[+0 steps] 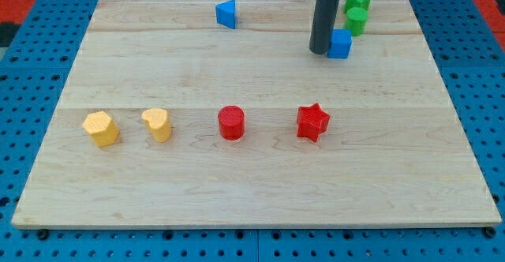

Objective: Place blue triangle at the bottom of blue cube

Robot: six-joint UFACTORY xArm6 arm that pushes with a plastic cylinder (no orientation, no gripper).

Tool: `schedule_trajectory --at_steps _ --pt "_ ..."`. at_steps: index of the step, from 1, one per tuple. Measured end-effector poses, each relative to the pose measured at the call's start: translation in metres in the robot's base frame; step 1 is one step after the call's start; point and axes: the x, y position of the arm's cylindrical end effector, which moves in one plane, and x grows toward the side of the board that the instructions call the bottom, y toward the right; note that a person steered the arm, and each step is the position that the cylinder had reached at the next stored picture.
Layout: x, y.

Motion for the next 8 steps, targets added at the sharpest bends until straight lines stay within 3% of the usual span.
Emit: schedule_trajectory --at_steps 3,5,7,8 --pt "-0.01 0.039" --pt "0.007 0.033" --pt "0.002 -0.172" --pt "-0.056 -0.225"
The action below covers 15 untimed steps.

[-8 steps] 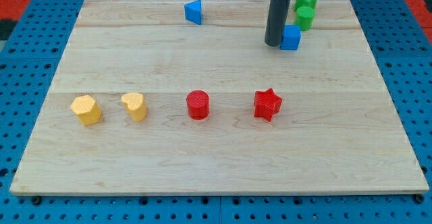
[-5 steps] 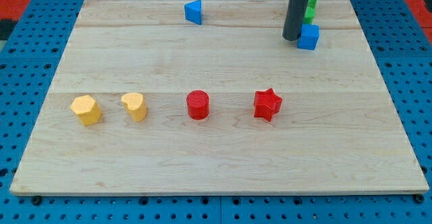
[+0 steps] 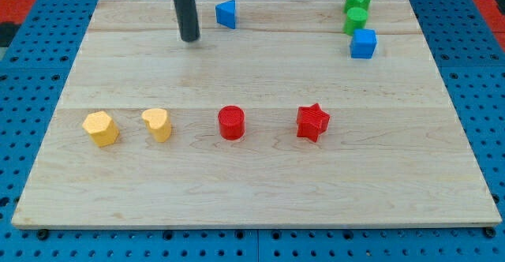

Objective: Place blue triangle at the bottom of blue cube

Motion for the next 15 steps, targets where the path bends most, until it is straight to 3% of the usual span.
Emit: schedule_trajectory --at_steps 1,3,4,5,6,8,10,12,13,15 --pt "-0.072 0.002" --pt "-0.055 0.131" --pt "-0.032 0.151" --pt "-0.071 0.111" --pt "-0.064 0.081" --pt "-0.007 0.105" --pt "0.047 0.065" --pt "0.056 0.014" --pt "0.074 0.026" --pt "0.084 0.103"
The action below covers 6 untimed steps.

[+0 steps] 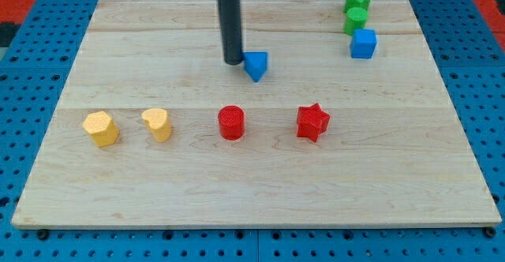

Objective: Place blue triangle at the bottom of blue cube

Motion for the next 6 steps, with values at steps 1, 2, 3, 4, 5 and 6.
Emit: schedule_trajectory --at_steps 1,2,3,4,5,6 --pt "0.015 0.021" --pt "0.036 0.021" --pt "0.032 0.056" --pt "0.028 0.086" --pt "0.025 0.075" --pt "0.023 0.049"
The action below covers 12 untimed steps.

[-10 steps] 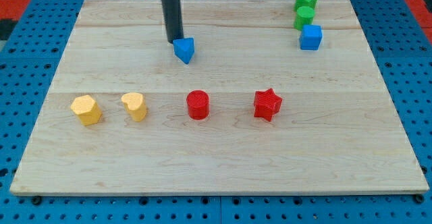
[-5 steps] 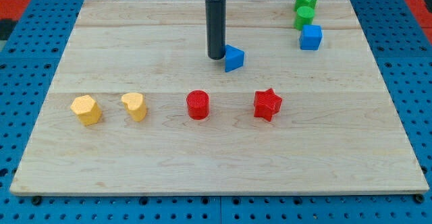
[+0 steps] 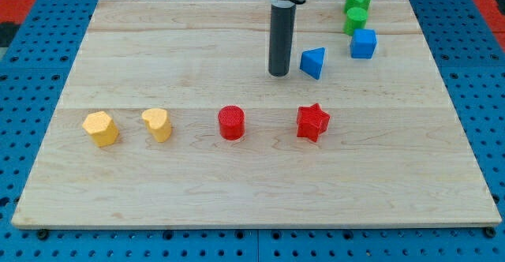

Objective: Place blue triangle at the bottom of blue cube

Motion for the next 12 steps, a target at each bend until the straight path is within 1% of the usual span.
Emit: schedule_trajectory --at_steps 1,2,3,5,6,8,10,12 --pt "-0.004 0.031" --pt "-0.01 0.047" --pt "-0.013 0.029" --pt "-0.034 0.042" --pt "-0.035 0.056" --pt "-0.03 0.081" --pt "-0.005 0.082" --pt "-0.004 0.092"
